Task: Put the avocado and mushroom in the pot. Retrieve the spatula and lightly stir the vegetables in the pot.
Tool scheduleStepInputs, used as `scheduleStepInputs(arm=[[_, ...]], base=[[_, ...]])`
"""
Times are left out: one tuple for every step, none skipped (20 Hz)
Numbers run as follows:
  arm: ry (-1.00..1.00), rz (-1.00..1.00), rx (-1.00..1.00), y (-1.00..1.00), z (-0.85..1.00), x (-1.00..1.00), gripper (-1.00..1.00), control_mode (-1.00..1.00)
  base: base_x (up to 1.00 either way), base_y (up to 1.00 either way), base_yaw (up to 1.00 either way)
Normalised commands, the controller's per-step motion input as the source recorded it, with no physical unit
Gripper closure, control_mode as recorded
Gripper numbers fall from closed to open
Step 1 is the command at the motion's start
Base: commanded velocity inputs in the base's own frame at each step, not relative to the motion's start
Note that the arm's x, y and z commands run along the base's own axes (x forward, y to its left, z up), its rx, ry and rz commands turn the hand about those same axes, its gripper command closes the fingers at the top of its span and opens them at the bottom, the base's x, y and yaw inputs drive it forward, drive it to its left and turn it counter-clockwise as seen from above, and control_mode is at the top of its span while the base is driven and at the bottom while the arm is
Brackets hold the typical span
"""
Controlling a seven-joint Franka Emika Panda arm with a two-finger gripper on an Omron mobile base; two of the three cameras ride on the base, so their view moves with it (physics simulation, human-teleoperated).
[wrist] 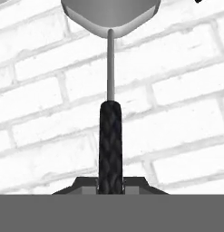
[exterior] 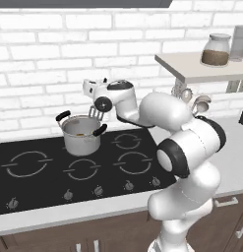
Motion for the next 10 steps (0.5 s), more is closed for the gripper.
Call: scheduleStepInputs(arm=[[0.04, 0.1, -0.25, 1.0, -0.59, 0.07, 1.0, -1.0], [0.0, 0.07, -0.25, 0.94, -0.41, 0.0, 1.0, -1.0], [-0.01, 0.03, -0.27, 0.76, -0.01, 0.0, 1.0, -1.0], [-0.04, 0.01, -0.28, 0.72, 0.0, 0.02, 1.0, -1.0], [-0.07, 0.0, -0.28, 0.69, 0.0, 0.01, 1.0, -1.0], [-0.06, 0.0, -0.28, 0.74, 0.0, 0.16, 1.0, -1.0], [0.0, 0.0, -0.27, 0.75, -0.15, 0.39, 1.0, -1.0], [-0.02, 0.0, -0.28, 0.65, -0.16, 0.46, 1.0, -1.0], [-0.04, 0.0, -0.27, 0.53, -0.09, 0.54, 1.0, -1.0], [-0.05, 0.0, -0.27, 0.54, 0.0, 0.47, 1.0, -1.0]], base=[[0.0, 0.0, 0.0], [0.0, 0.0, 0.0], [0.0, 0.0, 0.0], [0.0, 0.0, 0.0], [0.0, 0.0, 0.0], [0.0, 0.0, 0.0], [0.0, 0.0, 0.0], [0.0, 0.0, 0.0], [0.0, 0.0, 0.0], [0.0, 0.0, 0.0]])
